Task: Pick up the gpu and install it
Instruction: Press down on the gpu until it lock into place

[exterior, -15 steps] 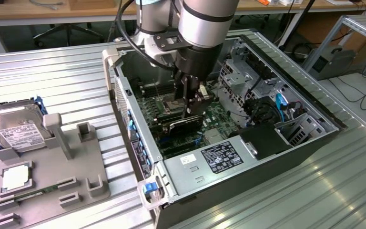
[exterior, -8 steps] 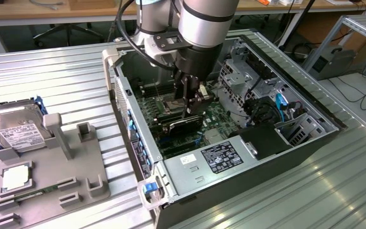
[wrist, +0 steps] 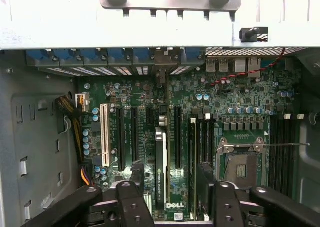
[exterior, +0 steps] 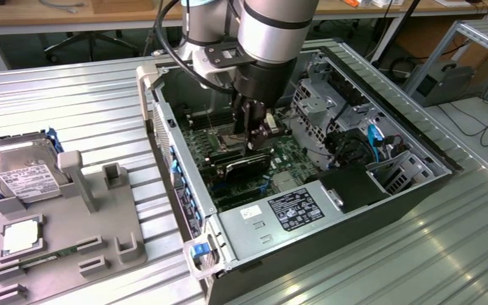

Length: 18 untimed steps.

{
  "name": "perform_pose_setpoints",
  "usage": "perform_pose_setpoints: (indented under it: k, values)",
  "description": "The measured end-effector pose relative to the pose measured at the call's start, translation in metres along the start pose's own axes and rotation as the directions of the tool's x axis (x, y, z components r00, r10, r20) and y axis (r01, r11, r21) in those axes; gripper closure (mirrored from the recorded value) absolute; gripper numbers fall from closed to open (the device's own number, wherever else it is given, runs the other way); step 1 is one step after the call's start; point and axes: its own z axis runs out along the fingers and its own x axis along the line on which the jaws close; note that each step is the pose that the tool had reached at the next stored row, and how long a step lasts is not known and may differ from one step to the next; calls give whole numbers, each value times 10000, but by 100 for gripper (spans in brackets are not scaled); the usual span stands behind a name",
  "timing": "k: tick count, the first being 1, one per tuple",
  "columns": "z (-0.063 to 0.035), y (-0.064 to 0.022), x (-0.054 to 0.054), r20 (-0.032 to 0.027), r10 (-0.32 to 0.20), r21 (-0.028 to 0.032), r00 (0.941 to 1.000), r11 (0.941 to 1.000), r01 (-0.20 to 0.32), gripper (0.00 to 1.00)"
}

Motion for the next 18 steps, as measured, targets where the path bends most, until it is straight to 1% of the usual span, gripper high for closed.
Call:
perform_pose_setpoints:
  k: [6,7,10,12,13,16,18]
  values:
    - [0,0,0,0,0,0,10000,10000,0,80]
    - [0,0,0,1,0,0,10000,10000,0,89]
    - [0,0,0,0,1,0,10000,10000,-1,89]
    - [21,0,1,1,0,0,10000,10000,0,89]
    - [39,0,2,1,0,0,10000,10000,0,89]
    - [137,1,7,0,1,-5,10000,10000,-1,89]
    - [180,2,9,0,1,-8,10000,10000,-1,89]
